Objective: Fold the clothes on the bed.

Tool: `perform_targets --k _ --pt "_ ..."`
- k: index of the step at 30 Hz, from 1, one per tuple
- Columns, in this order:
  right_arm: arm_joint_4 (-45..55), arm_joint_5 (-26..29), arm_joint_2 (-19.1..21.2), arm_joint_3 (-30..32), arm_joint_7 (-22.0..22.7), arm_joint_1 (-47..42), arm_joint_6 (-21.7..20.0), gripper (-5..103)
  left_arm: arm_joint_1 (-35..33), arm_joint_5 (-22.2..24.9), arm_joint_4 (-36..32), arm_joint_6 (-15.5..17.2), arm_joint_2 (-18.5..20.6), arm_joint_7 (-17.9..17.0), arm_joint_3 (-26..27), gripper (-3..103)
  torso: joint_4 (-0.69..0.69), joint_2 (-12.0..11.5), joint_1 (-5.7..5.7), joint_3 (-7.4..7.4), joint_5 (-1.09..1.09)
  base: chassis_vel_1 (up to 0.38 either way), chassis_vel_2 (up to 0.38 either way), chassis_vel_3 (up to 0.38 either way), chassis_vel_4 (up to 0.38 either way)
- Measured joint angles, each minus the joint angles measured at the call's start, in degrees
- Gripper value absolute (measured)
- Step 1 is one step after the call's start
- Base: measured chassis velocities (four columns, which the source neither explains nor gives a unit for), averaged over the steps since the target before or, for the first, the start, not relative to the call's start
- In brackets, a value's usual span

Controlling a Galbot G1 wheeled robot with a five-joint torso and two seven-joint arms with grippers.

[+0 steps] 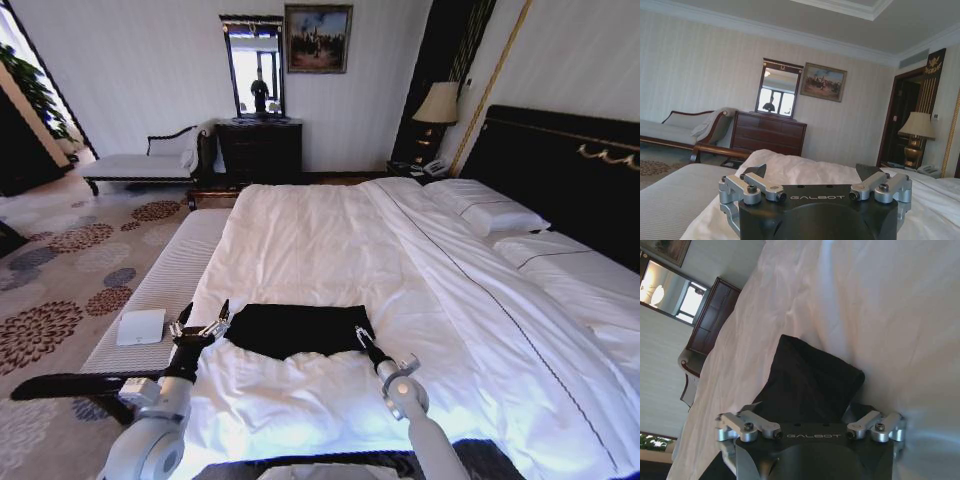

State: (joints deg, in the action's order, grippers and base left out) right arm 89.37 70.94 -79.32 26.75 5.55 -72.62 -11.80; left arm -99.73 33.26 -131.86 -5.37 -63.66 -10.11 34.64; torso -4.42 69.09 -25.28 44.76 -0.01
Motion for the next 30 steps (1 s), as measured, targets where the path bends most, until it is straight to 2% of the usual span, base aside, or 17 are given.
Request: perform_targets --k 2,4,8,10,13,14,16,19,23,25,27,30 --pt "-0.2 0.0 -0.3 0.2 -0.2 0.2 0.1 88 0.0 0.0 0.0 0.0 0.0 0.0 0.0 100 0.0 0.0 0.0 0.0 0.01 0.0 0.0 0.0 0.0" --pt "-0.2 -0.1 -0.4 0.3 -0.2 0.2 0.1 88 0.0 0.0 0.0 0.0 0.0 0.0 0.0 100 0.0 0.0 0.0 0.0 0.01 0.0 0.0 0.0 0.0" --pt "-0.4 -0.2 -1.0 0.4 -0.4 0.3 0.3 66 0.0 0.0 0.1 0.0 0.0 0.0 0.0 100 0.0 0.0 0.0 0.0 0.01 0.0 0.0 0.0 0.0" --pt "-0.5 -0.2 -1.1 0.4 -0.4 0.3 0.3 66 0.0 0.0 0.1 0.0 0.0 0.0 0.0 100 0.0 0.0 0.0 0.0 0.01 0.0 0.0 0.0 0.0" --pt "-0.7 -0.6 -1.5 0.5 -0.5 0.3 0.4 49 0.0 -0.1 0.1 0.0 0.0 0.1 0.0 100 0.0 0.0 0.0 0.0 0.01 0.0 0.0 0.0 0.0" --pt "-0.7 -0.6 -1.5 0.5 -0.5 0.3 0.4 49 0.0 -0.1 0.1 0.0 0.0 0.1 0.0 100 0.0 0.0 0.0 0.0 0.01 0.0 0.0 0.0 0.0" --pt "-0.5 -1.1 -1.7 0.5 -0.5 0.3 0.4 38 0.0 -0.1 0.1 0.0 0.0 0.1 -0.1 100 0.0 0.0 0.0 0.0 0.01 0.0 0.0 0.0 0.0" --pt "0.2 -1.6 -1.8 0.5 -0.5 0.1 0.4 33 0.0 -0.1 0.1 0.0 0.0 0.1 -0.1 100 0.01 0.0 0.0 0.0 0.01 0.0 0.0 0.0 0.0" --pt "1.1 -2.5 -2.0 0.3 -0.4 -0.3 0.4 12 0.0 -0.1 0.1 -0.1 0.0 0.1 -0.1 100 0.01 0.0 0.0 0.0 0.01 0.0 0.0 0.0 0.0" --pt "1.1 -2.6 -2.0 0.3 -0.4 -0.4 0.5 12 0.0 -0.1 0.1 -0.1 0.0 0.1 -0.1 100 0.01 0.0 0.0 0.0 0.01 0.0 0.0 0.0 0.0" --pt "1.1 -2.7 -2.1 0.3 -0.4 -0.6 0.6 4 0.0 -0.1 0.1 -0.1 0.0 0.1 -0.1 100 0.01 0.0 0.0 0.0 0.01 0.0 0.0 0.0 0.0" --pt "1.2 -2.7 -2.2 0.5 -0.4 -0.6 0.7 4 0.0 -0.1 0.1 -0.1 0.0 0.1 -0.1 100 0.01 0.0 0.0 0.0 0.01 0.0 0.0 0.0 0.0"
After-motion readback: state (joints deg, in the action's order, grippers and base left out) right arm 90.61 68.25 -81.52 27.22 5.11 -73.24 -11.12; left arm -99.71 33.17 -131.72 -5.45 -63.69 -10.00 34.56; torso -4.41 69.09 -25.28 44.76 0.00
